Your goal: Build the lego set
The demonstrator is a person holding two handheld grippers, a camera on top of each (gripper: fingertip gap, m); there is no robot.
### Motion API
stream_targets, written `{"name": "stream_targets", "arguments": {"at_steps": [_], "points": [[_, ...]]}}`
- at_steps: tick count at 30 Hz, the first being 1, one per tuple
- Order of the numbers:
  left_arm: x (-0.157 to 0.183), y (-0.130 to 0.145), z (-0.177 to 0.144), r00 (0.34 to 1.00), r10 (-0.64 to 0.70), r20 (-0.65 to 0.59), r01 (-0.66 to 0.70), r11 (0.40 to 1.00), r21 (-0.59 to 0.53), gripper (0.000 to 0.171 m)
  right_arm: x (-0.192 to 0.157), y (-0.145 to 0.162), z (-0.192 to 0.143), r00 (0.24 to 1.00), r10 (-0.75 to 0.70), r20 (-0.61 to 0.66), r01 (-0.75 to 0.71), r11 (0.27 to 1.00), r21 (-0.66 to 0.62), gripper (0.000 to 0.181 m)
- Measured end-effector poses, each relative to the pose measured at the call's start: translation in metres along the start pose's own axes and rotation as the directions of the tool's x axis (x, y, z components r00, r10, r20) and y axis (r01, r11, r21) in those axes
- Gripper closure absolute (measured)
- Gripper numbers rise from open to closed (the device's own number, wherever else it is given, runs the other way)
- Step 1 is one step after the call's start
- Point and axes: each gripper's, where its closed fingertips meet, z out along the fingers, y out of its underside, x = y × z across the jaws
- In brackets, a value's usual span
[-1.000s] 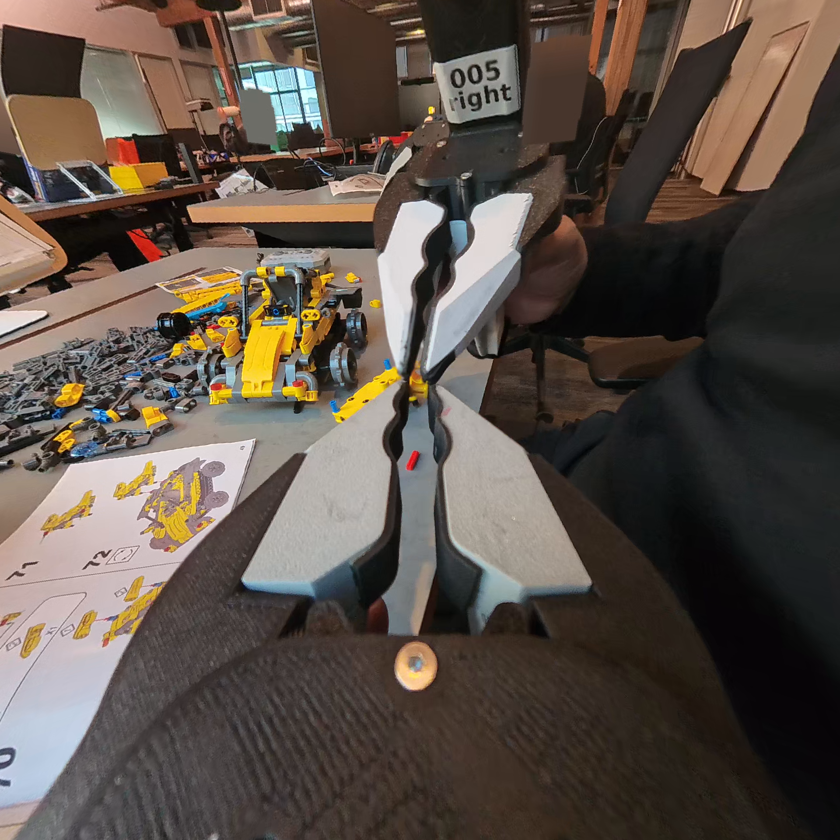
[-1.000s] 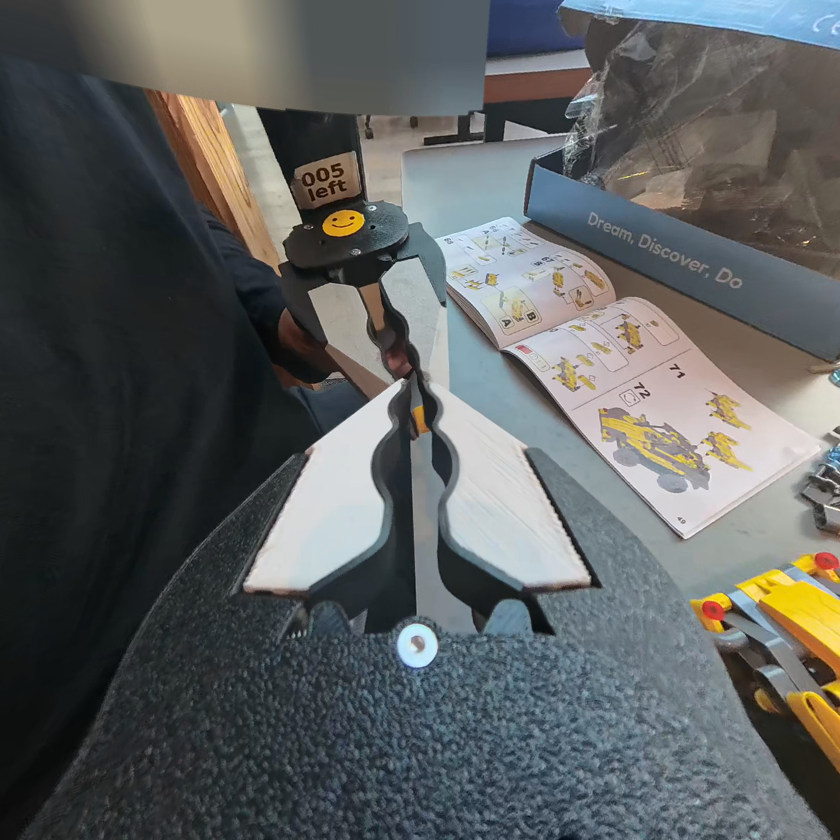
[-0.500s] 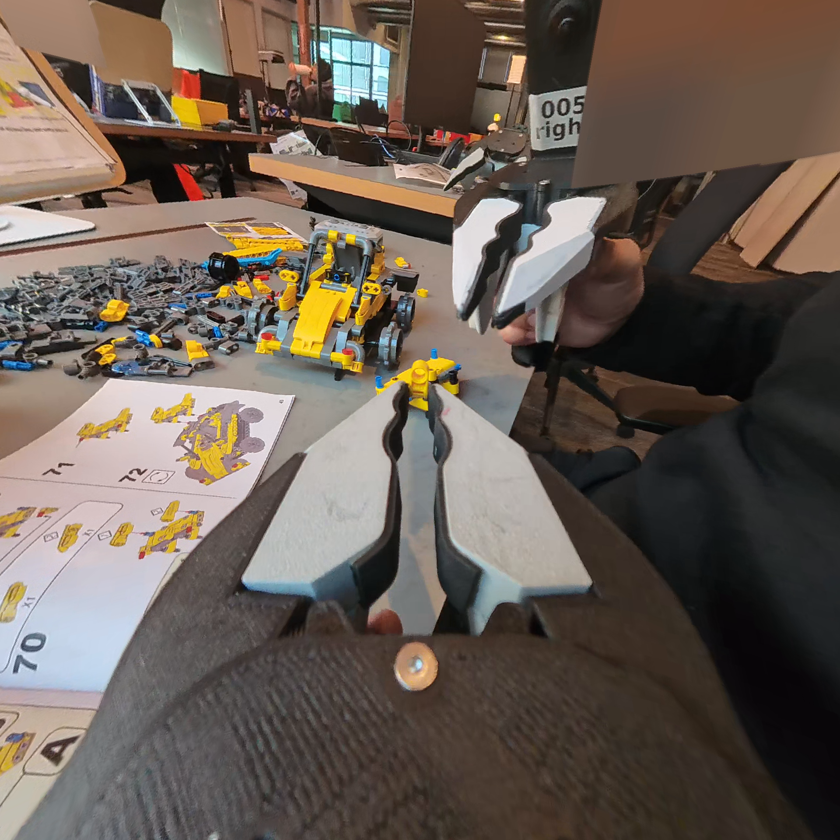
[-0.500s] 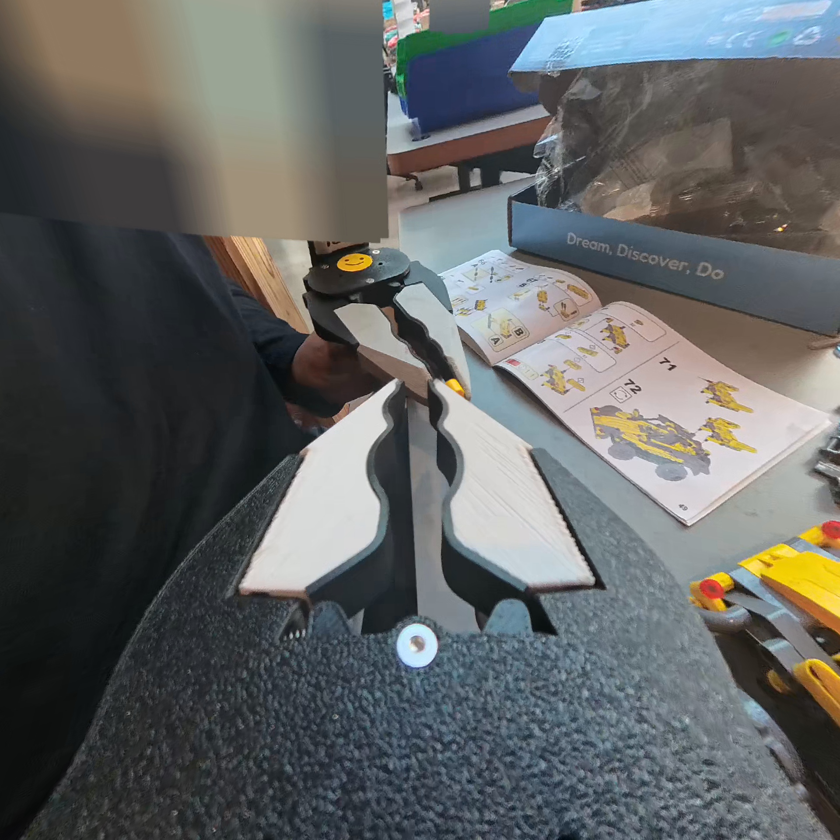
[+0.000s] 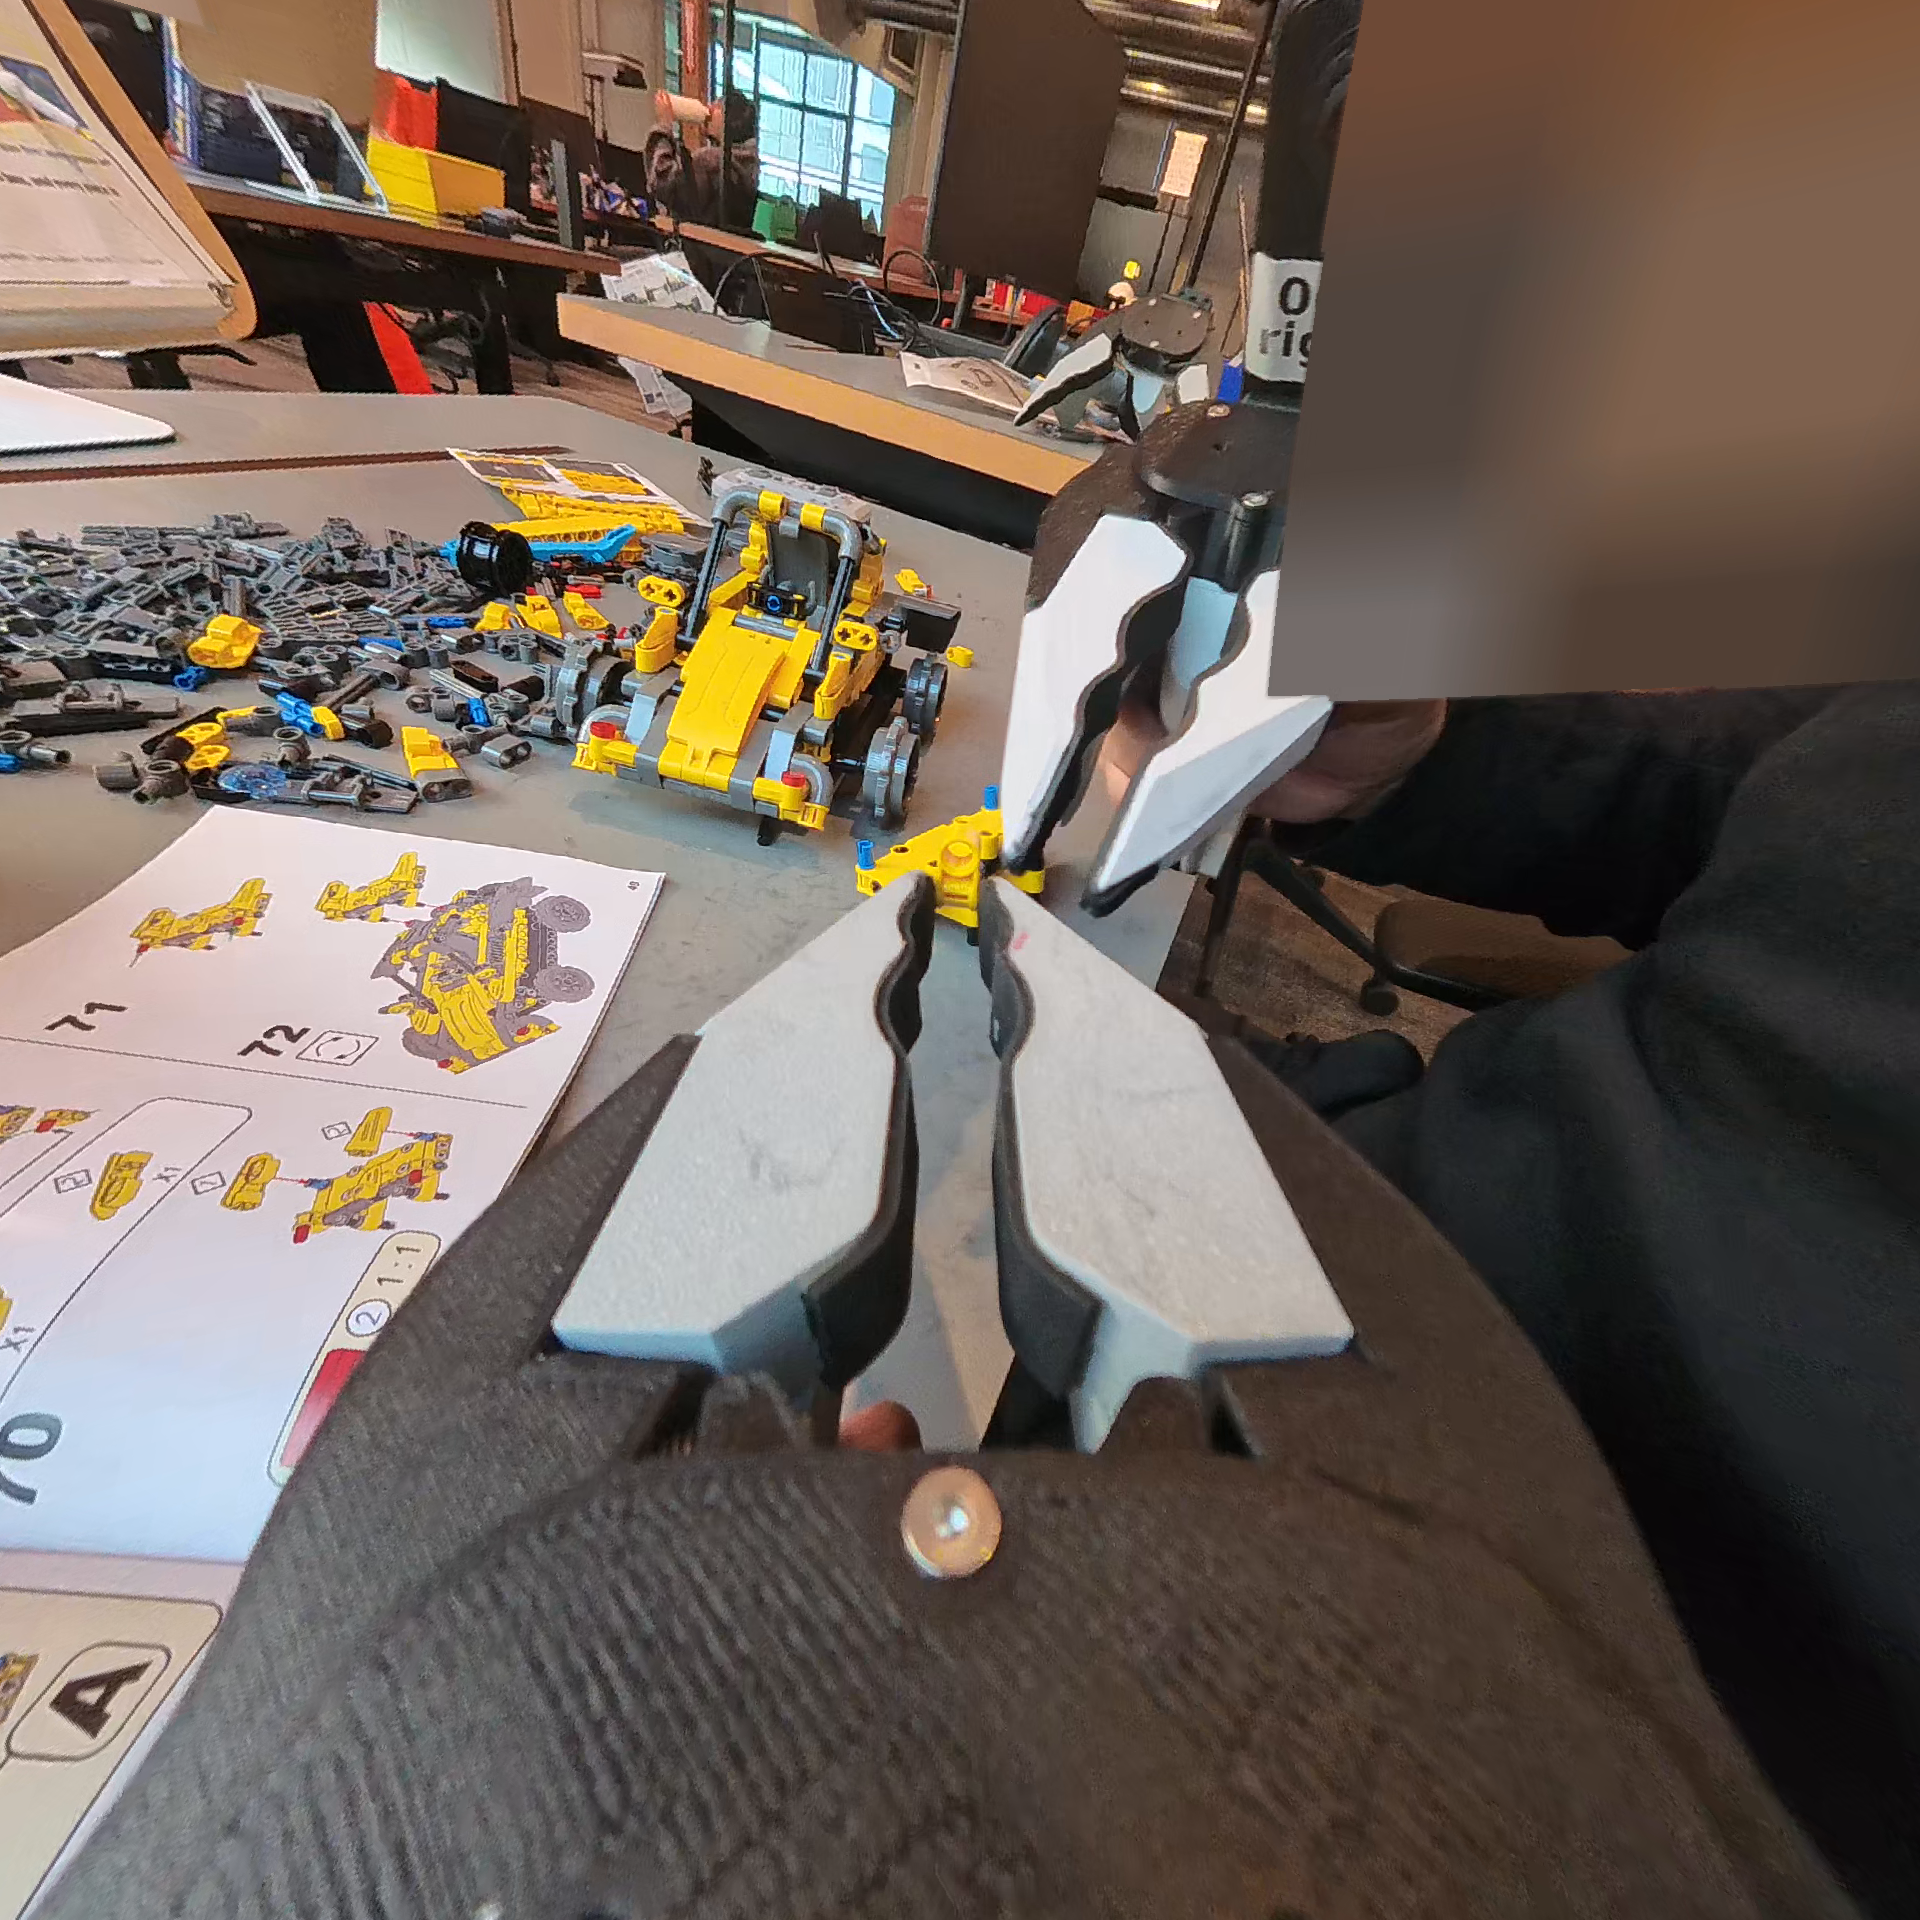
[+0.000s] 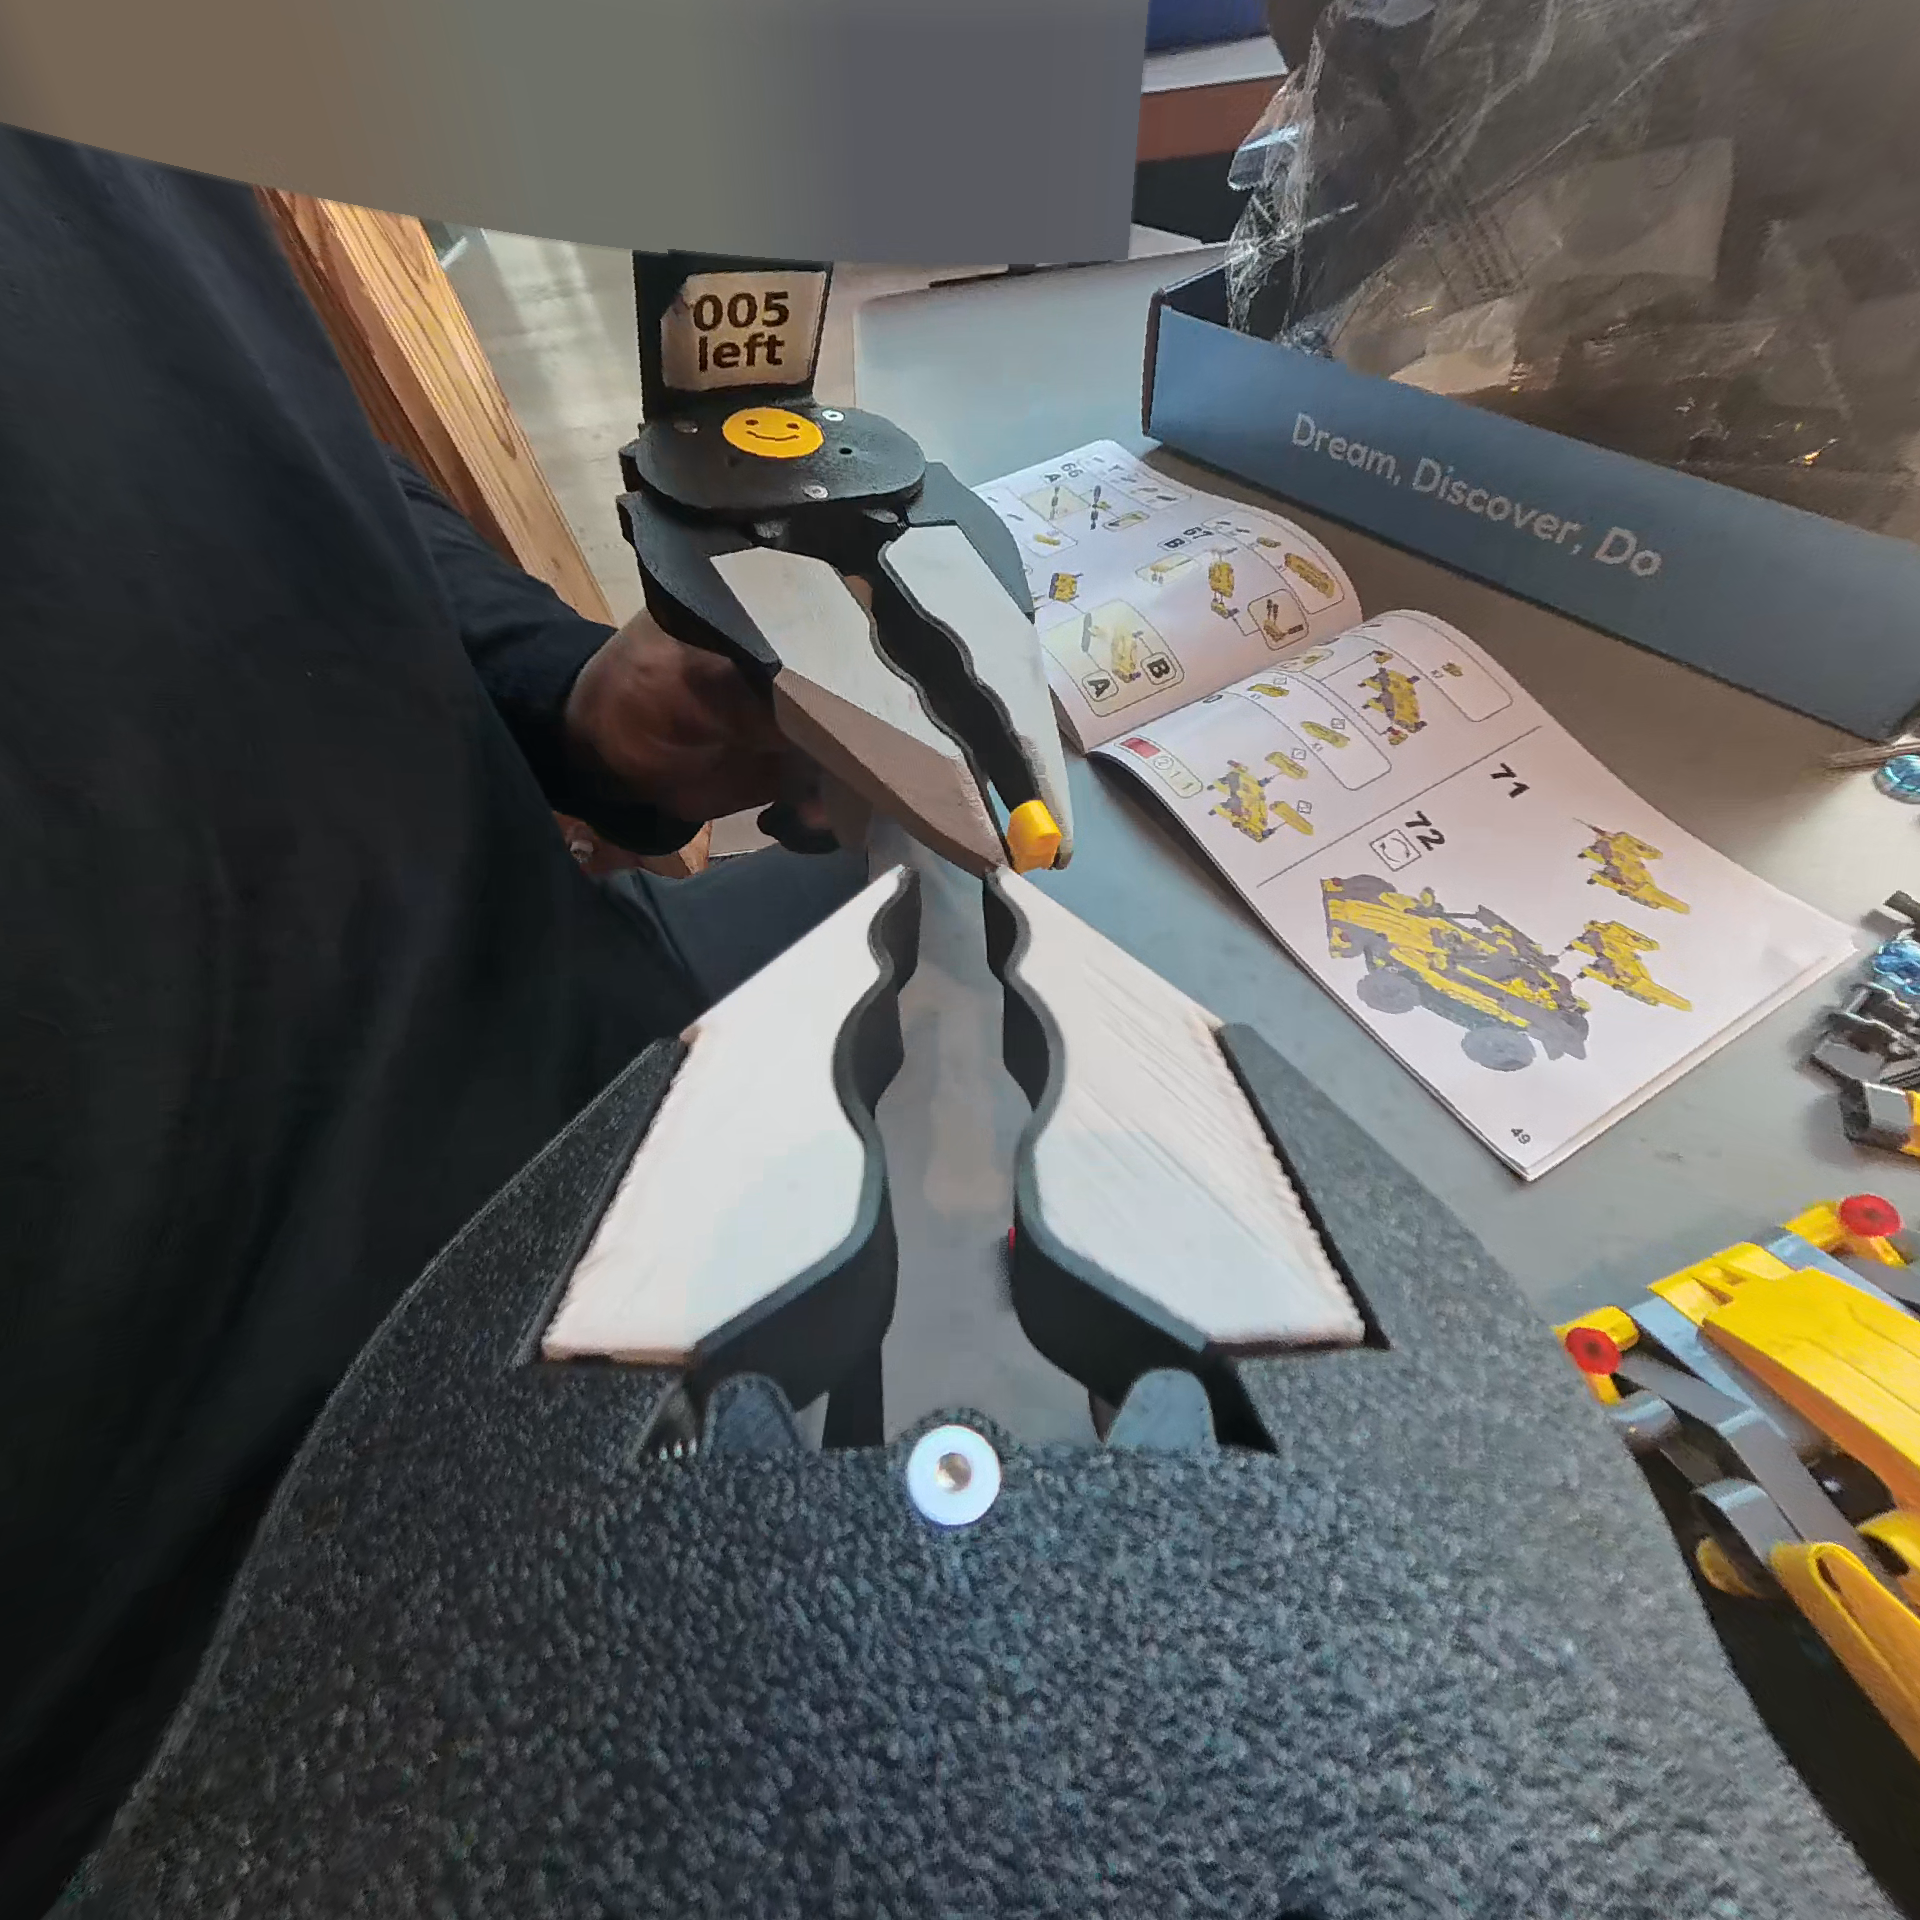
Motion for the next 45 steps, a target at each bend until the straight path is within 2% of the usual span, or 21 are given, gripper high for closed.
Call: {"name": "stream_targets", "arguments": {"at_steps": [18, 29, 38, 45], "points": [[-0.002, 0.004, 0.001, 1.000, -0.030, -0.005, 0.030, 0.999, -0.022, 0.167, 0.011, 0.010, 0.004, 1.000, 0.007, -0.027, -0.008, 0.999, -0.037, 0.168], [0.000, 0.009, 0.004, 1.000, -0.021, -0.011, 0.020, 0.998, -0.052, 0.167, 0.010, 0.008, 0.007, 0.993, -0.093, -0.066, 0.087, 0.993, -0.077, 0.156], [0.003, 0.015, 0.007, 1.000, 0.028, -0.006, -0.029, 0.995, -0.091, 0.167, 0.010, 0.008, 0.005, 0.996, -0.061, -0.059, 0.058, 0.996, -0.065, 0.161], [0.001, 0.012, 0.005, 1.000, -0.021, -0.015, 0.019, 0.997, -0.073, 0.167, 0.011, 0.011, 0.006, 0.993, -0.092, -0.076, 0.085, 0.993, -0.087, 0.160]]}}
